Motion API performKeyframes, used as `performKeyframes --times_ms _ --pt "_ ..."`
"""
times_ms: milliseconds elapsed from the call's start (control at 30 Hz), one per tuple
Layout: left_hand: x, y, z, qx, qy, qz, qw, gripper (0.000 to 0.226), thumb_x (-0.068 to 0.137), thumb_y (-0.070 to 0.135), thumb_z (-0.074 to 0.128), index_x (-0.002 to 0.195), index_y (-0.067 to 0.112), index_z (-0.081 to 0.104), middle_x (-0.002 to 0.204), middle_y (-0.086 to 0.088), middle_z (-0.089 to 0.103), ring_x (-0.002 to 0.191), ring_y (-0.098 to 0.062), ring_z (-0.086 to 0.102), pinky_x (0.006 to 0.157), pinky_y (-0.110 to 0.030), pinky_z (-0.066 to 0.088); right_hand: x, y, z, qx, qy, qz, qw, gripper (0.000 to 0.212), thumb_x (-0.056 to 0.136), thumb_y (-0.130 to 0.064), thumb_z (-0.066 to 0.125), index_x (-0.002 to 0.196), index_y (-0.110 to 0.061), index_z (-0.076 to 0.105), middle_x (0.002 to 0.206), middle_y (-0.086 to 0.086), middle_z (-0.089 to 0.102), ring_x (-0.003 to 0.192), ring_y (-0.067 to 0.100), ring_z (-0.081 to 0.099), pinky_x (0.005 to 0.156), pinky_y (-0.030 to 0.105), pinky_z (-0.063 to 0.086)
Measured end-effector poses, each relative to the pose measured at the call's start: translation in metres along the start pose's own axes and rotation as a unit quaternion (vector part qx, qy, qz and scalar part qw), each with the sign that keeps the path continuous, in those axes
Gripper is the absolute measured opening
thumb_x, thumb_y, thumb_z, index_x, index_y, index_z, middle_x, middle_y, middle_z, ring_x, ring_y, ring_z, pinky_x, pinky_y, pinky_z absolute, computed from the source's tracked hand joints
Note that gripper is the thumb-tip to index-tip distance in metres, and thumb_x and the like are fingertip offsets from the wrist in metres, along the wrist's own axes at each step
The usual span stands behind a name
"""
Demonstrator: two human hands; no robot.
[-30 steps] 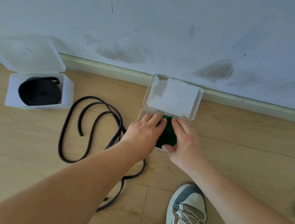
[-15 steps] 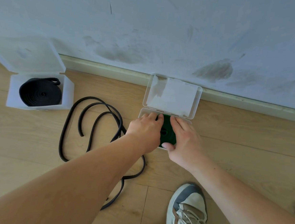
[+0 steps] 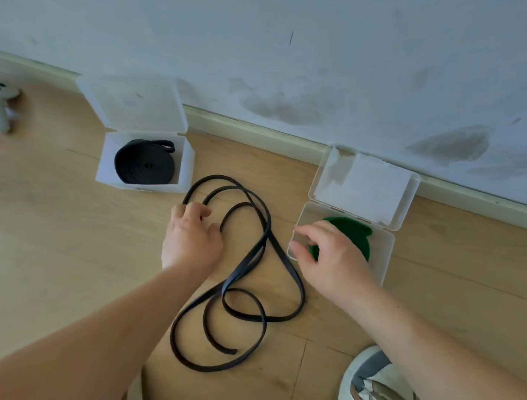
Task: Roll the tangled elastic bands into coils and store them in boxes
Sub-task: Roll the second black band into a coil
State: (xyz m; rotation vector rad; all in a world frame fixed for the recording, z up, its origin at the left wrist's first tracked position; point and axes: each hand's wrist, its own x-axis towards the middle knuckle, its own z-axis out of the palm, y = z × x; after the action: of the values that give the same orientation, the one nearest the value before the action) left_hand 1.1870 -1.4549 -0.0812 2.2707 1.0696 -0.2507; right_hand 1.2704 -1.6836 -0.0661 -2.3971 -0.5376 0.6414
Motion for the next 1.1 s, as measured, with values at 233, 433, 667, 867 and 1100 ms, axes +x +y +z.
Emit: performKeyframes --times_ms 233,433,667,867,1100 --pt "0.021 -0.022 -0.008 -0.076 -0.054 -0.092 0.991 0.040 0.092 0.033 0.073 0.124 0.020 0.052 0.096 0.006 0.061 0.087 -0.014 0.062 0.075 -0.032 0.054 0.020 -0.030 0.004 -0.036 -0.029 0.004 0.999 0.031 0.099 -0.035 0.062 0.127 -0.025 0.067 0.092 -0.011 0.061 0.080 0.010 0.060 0.077 0.037 0.058" --pt "0.036 -0.013 -0.014 -0.093 -0.064 -0.105 0.988 0.040 0.089 0.014 0.068 0.127 0.020 0.059 0.096 0.004 0.064 0.081 -0.010 0.062 0.068 -0.029 0.055 0.034 -0.048 0.006 0.085 -0.092 0.076 0.989 0.037 0.100 -0.034 0.063 0.137 -0.030 0.060 0.105 -0.017 0.064 0.085 0.004 0.065 0.072 0.012 0.051" --pt "0.040 0.027 -0.076 -0.015 -0.069 0.156 0.985 0.025 0.098 0.015 0.057 0.113 0.026 0.073 0.104 0.012 0.064 0.099 -0.011 0.062 0.088 -0.024 0.050 0.047 -0.079 -0.017 0.092 -0.046 0.013 0.995 0.069 0.098 -0.032 0.066 0.157 -0.037 0.031 0.119 -0.014 0.058 0.083 0.003 0.063 0.072 0.009 0.050" --pt "0.012 0.089 -0.162 -0.095 -0.077 0.180 0.976 0.022 0.096 0.026 0.069 0.114 0.035 0.076 0.090 0.023 0.073 0.083 0.009 0.066 0.073 -0.002 0.046 0.052 -0.141 -0.073 0.145 -0.056 -0.013 0.988 0.036 0.094 -0.037 0.071 0.130 -0.036 0.065 0.098 -0.017 0.069 0.063 -0.006 0.060 0.068 0.012 0.043" --pt "-0.080 0.142 -0.267 -0.175 -0.076 0.266 0.945 0.018 0.096 0.018 0.070 0.106 0.030 0.079 0.086 0.011 0.078 0.074 0.001 0.070 0.070 -0.016 0.057 -0.001 -0.227 -0.172 0.112 -0.035 -0.097 0.988 0.009 0.090 -0.036 0.077 0.095 -0.043 0.076 0.085 -0.030 0.070 0.067 -0.005 0.059 0.065 0.009 0.042"
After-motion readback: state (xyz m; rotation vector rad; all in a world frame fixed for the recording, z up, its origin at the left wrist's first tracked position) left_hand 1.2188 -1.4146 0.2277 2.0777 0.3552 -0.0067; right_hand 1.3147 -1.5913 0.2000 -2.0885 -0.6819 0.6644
